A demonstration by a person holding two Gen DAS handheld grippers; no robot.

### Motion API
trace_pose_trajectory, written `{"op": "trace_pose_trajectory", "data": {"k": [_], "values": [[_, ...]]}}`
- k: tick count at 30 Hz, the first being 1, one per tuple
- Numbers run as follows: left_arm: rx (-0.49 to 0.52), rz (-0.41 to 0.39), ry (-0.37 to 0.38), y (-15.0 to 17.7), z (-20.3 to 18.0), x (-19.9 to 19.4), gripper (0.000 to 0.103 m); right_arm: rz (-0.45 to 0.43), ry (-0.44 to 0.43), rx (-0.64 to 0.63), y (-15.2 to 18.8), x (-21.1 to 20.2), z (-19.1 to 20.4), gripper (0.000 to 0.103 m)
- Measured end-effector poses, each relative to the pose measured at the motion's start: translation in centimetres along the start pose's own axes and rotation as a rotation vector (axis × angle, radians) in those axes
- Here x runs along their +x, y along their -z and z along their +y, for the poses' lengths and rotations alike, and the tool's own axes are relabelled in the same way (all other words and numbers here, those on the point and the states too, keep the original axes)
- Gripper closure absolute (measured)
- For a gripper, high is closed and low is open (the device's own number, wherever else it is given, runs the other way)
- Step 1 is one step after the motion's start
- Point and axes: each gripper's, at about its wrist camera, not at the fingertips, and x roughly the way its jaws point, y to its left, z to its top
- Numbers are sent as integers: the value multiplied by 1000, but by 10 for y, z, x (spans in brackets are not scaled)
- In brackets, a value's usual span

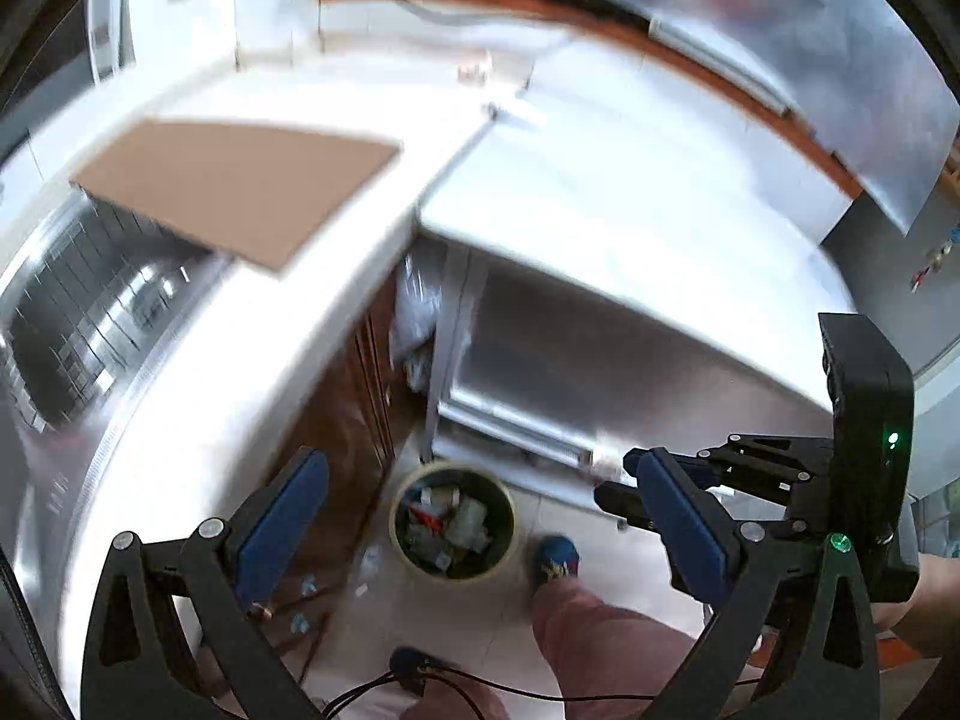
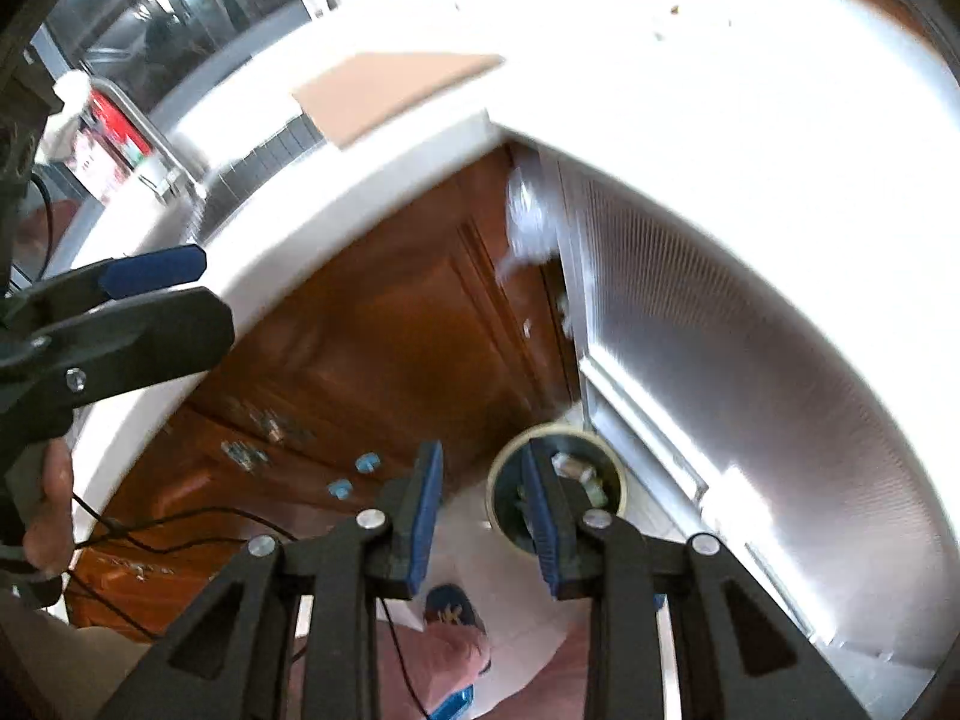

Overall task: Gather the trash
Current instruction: 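Raise both grippers from the bin back over the counter, then grasp the white bottle with the right gripper while the left gripper grasps the orange cake wrapper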

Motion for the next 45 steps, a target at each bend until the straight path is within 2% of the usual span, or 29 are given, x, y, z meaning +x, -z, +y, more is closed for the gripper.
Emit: {"op": "trace_pose_trajectory", "data": {"k": [3, 9, 14, 18, 23, 29, 32, 40, 45], "values": [[19, -70, -14, -20, -2, -26, 1, -60, -6, -23, -23, -26, 4, 75], [7, -147, -5, -66, -6, -60, 1, -162, -20, -56, -74, -69, -3, 75], [19, -215, -54, -111, -13, -75, 1, -230, -8, -94, -126, -92, -21, 75], [21, -238, -96, -151, -18, -71, 1, -258, 3, -121, -174, -102, -50, 75], [6, -254, -103, -202, -23, -52, 1, -237, 21, -139, -228, -78, -89, 74], [-22, -213, -131, -252, -21, -12, 1, -172, 51, -165, -286, -24, -143, 74], [-58, -185, -144, -273, -17, 14, 1, -122, 35, -184, -304, 4, -160, 74], [-126, -122, -198, -292, -15, 57, 1, -33, -10, -268, -320, 57, -176, 74], [-105, -80, -211, -300, -19, 72, 1, -3, -18, -296, -324, 83, -178, 74]]}}
